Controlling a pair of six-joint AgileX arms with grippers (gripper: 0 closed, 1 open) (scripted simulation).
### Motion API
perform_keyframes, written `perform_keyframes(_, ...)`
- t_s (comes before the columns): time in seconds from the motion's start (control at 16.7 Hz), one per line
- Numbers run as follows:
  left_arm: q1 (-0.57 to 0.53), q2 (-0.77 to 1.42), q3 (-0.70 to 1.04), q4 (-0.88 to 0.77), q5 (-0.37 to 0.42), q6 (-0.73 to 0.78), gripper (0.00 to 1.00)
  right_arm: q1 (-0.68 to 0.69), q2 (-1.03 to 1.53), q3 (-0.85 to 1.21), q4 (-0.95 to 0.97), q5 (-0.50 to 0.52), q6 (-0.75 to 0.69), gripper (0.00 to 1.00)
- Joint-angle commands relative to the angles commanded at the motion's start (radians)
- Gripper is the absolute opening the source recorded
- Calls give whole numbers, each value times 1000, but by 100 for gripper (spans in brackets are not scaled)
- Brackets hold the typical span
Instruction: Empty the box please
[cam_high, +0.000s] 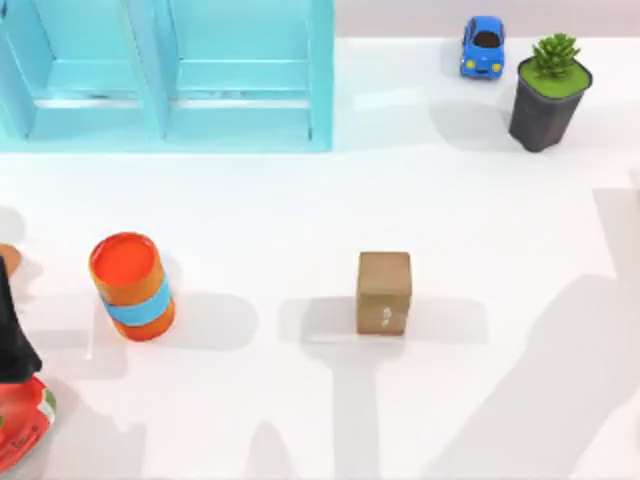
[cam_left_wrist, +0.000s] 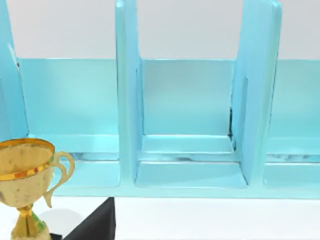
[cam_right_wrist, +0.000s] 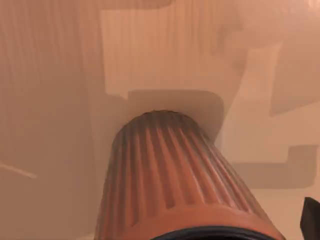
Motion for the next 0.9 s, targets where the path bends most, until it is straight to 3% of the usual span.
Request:
perform_keyframes(0.12, 0, 0, 0, 0, 0, 0, 100, 0, 0, 0, 0, 0, 0, 0)
perform_keyframes(0.66, 0, 0, 0, 0, 0, 0, 100, 0, -4, 2, -3, -1, 2, 0)
perform_keyframes(0.9, 0, 0, 0, 0, 0, 0, 100, 13, -79, 81, -113, -16, 9, 0)
